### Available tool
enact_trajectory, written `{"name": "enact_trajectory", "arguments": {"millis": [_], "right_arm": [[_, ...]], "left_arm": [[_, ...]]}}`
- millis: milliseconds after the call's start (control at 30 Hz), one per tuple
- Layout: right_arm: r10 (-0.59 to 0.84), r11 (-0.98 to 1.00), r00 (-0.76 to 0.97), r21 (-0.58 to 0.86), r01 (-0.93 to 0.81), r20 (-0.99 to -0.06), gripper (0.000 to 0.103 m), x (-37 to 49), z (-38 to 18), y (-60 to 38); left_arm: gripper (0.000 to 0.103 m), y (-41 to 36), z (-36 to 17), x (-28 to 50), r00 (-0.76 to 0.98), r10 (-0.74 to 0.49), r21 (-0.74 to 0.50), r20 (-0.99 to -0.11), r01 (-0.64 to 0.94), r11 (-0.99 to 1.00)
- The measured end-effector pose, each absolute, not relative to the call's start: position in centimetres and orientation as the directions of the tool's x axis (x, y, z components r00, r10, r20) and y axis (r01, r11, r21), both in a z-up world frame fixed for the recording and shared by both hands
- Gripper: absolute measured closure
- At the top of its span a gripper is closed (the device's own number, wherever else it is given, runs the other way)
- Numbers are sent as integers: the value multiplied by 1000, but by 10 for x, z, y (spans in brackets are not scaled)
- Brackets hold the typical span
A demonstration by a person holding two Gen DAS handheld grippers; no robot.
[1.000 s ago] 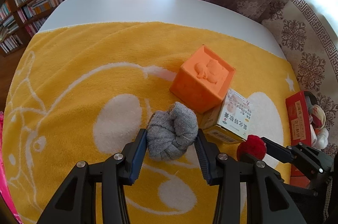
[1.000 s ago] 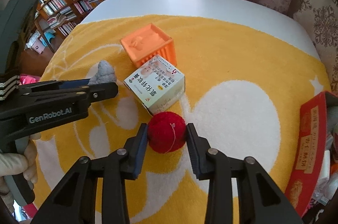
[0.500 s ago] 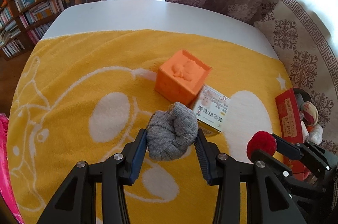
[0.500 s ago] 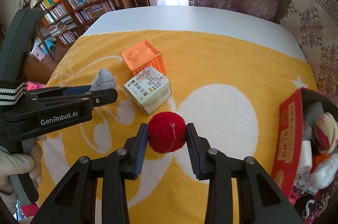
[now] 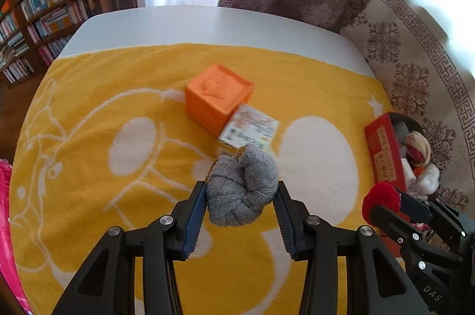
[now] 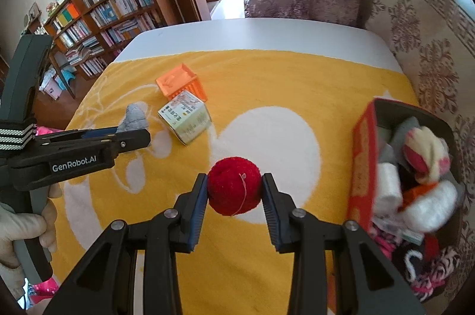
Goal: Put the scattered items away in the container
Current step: 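Carry the grey sock and red pompom into the box and open both grippers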
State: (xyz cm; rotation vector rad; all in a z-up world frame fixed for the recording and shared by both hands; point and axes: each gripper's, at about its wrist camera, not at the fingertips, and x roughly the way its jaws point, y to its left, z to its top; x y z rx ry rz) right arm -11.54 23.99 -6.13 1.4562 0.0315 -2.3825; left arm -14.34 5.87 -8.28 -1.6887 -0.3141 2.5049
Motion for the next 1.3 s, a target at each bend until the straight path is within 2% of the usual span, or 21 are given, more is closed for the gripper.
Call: {"name": "enact_trajectory", "arguments": {"millis": [367,967,1300], "right_arm": [[-249,-965,-477,171,200,-843,63,-91,-36,314],[-99,-987,-568,153,-48,-817,63,-53,-14,442],[-84,-988,-568,143,-61,-819,63,-49,-17,460]], "left_arm": [[56,143,-62,-136,-385,272,-251,-882,-106,-962],[56,275,-34,-115,-328,442,-314,-835,-375,-872],[56,305,-37,-114,-302,451,-314,-840,-408,-857]]}}
